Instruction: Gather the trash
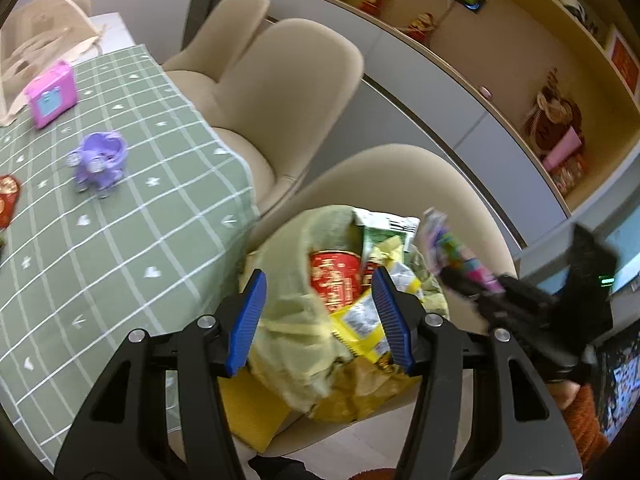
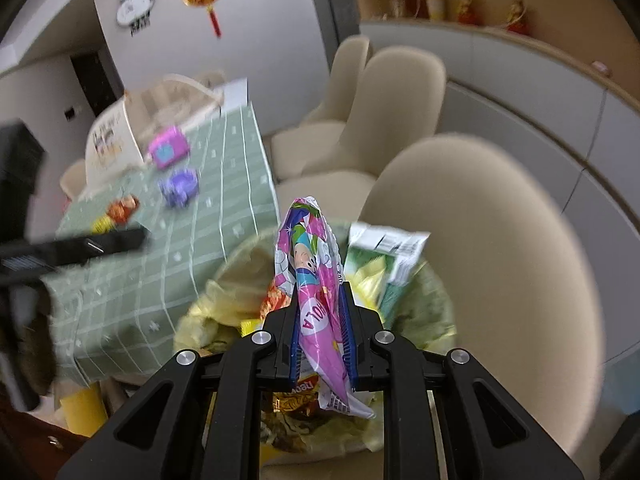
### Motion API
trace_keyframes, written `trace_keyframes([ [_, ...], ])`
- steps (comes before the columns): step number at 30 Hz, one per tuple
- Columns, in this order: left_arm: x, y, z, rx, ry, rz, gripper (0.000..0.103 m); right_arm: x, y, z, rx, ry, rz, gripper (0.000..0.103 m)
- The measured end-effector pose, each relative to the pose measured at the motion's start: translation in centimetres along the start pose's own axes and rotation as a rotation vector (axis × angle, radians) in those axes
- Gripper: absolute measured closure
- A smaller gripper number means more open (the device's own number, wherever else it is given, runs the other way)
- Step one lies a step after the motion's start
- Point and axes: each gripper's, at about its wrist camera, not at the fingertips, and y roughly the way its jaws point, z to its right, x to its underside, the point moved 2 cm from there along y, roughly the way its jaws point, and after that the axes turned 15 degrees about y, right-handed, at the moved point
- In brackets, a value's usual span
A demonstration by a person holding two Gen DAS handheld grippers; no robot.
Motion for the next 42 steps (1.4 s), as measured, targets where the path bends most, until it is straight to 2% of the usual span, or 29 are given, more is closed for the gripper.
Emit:
trace_keyframes([
  [6, 1.5, -2.4, -2.4, -0.064, -0.017, 0.019, 0.051, 2.1, 6.1, -0.3, 0.075, -0.025, -0.126, 0.086],
  [11, 2.6, -4.1, -5.0, -0.1, -0.077, 0.034, 0.051, 2.5, 7.5, -0.8, 0.094, -0.042, -0.144, 0.086],
  [16, 3.4, -5.2, -6.6, -0.119, -0.113, 0.044, 0.051, 2.5, 7.1, -0.8, 0.094, -0.017, -0.138, 0.084],
  [19, 3.7, -5.9, -7.0, -0.125, -0.122, 0.056, 0.051, 2.4, 6.5, -0.6, 0.065, 0.016, -0.144, 0.069],
  [21, 4.0, -6.4, -7.2, -0.131, -0.125, 0.068, 0.05, 2.4, 5.8, -0.5, 0.044, 0.028, -0.139, 0.055],
  [22, 4.2, -6.6, -7.2, -0.134, -0.126, 0.071, 0.05, 2.4, 5.4, -0.5, 0.034, 0.027, -0.138, 0.044],
  [23, 4.4, -6.7, -7.4, -0.137, -0.128, 0.073, 0.049, 2.3, 4.9, -0.6, 0.026, 0.022, -0.134, 0.043],
  [30, 5.5, -7.2, -8.7, -0.164, -0.158, 0.07, 0.049, 1.6, 1.6, -1.2, -0.003, -0.003, -0.074, 0.043],
  [34, 6.1, -7.4, -8.9, -0.205, -0.134, 0.066, 0.049, 0.7, -0.4, -2.8, -0.017, -0.041, -0.019, 0.043],
  [38, 6.8, -7.8, -9.7, -0.232, -0.125, 0.06, 0.049, -0.2, -1.6, -5.6, -0.058, -0.088, 0.007, 0.043],
  [42, 7.9, -8.7, -12.2, -0.264, -0.172, 0.063, 0.049, -0.5, -1.7, -9.4, -0.12, -0.148, 0.018, 0.043],
])
